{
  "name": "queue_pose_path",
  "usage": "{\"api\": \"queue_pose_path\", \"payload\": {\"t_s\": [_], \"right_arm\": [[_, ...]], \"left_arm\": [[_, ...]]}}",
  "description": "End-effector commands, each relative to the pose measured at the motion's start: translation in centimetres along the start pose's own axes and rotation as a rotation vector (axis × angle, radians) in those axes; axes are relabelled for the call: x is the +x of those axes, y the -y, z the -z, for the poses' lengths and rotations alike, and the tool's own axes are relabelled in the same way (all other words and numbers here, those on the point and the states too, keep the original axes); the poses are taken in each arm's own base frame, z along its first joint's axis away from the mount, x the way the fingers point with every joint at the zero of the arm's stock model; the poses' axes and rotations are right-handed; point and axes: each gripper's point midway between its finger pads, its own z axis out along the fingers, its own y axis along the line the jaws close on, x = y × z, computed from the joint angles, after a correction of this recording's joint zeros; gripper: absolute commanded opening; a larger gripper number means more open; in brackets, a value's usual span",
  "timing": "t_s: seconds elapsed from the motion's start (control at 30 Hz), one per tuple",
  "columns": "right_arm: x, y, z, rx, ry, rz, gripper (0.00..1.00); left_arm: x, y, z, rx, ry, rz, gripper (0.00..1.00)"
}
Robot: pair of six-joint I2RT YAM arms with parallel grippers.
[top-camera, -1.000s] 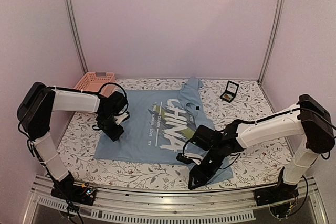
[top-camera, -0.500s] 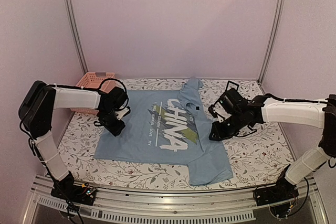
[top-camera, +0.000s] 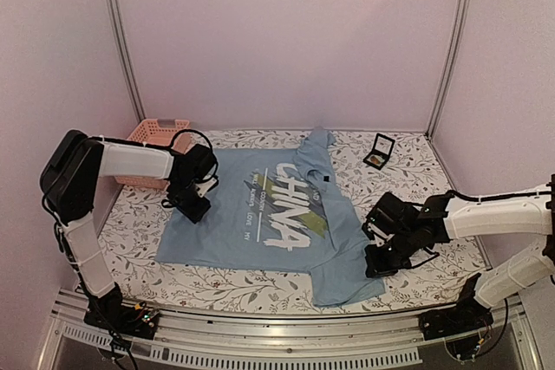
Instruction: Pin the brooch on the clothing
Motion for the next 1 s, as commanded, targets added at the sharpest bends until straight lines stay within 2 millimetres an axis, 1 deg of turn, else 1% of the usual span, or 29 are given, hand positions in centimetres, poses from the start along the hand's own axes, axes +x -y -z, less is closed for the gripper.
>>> {"api": "queue_pose_path", "payload": {"t_s": [0.0,0.1,0.2,0.3,0.37,0.4,0.43,0.47,0.53,0.57,0.63,0.67,0.7,0.77,0.8,0.83,0.9,0.93,0.97], "right_arm": [[5.0,-0.3,-0.6,-0.002,-0.117,-0.099,0.0],[7.9,0.5,-0.6,0.052,-0.194,-0.113,0.0],[9.6,1.1,-0.4,0.081,-0.235,-0.138,0.0],[11.0,1.1,0.1,0.059,-0.263,-0.165,0.0],[11.6,0.9,0.7,0.035,-0.272,-0.186,0.0],[11.5,0.7,1.1,0.021,-0.265,-0.187,0.0],[11.0,0.3,1.6,0.012,-0.244,-0.186,0.01],[9.9,-0.1,2.4,-0.002,-0.205,-0.177,0.02],[6.5,-1.3,4.3,-0.044,-0.117,-0.181,0.04],[4.3,-1.8,5.3,-0.065,-0.069,-0.186,0.05],[-0.5,-2.6,7.5,-0.114,0.049,-0.13,0.07],[-3.0,-2.6,8.2,-0.122,0.101,-0.125,0.08],[-5.3,-2.5,9.1,-0.129,0.154,-0.083,0.1],[-9.5,-2.3,10.3,-0.125,0.236,-0.043,0.14],[-11.6,-2.2,10.4,-0.109,0.262,-0.006,0.19],[-13.3,-2.0,10.6,-0.098,0.292,0.009,0.23],[-16.1,-0.9,8.9,-0.1,0.302,0.021,0.27],[-17.3,-0.4,8.5,-0.115,0.314,0.038,0.29],[-18.2,0.1,7.7,-0.123,0.308,0.038,0.3]], "left_arm": [[6.1,1.4,-2.0,0.01,-0.218,-0.066,0.57],[7.4,1.4,-1.9,0.007,-0.238,-0.074,0.57],[7.6,1.3,-1.6,0.007,-0.235,-0.071,0.58],[7.5,1.5,-1.5,0.017,-0.242,-0.068,0.57],[7.6,1.4,-1.5,0.014,-0.242,-0.067,0.57],[7.6,1.4,-1.5,0.014,-0.245,-0.067,0.57],[7.7,1.5,-1.5,0.018,-0.246,-0.067,0.57],[7.7,1.6,-1.5,0.017,-0.244,-0.07,0.57],[7.6,1.7,-1.2,0.01,-0.24,-0.085,0.57],[7.6,1.7,-1.1,0.003,-0.239,-0.09,0.57],[7.6,1.4,-0.8,-0.012,-0.241,-0.095,0.57],[7.7,1.3,-0.8,-0.018,-0.245,-0.095,0.57],[8.0,1.2,-0.7,-0.024,-0.253,-0.101,0.57],[8.7,0.8,-0.5,-0.049,-0.271,-0.108,0.57],[8.9,0.6,-0.3,-0.063,-0.272,-0.104,0.57],[8.8,0.4,-0.1,-0.066,-0.261,-0.1,0.57],[8.1,0.3,0.3,-0.064,-0.237,-0.092,0.57],[7.9,0.2,0.5,-0.064,-0.231,-0.089,0.57],[7.8,0.1,0.5,-0.066,-0.235,-0.086,0.57]]}}
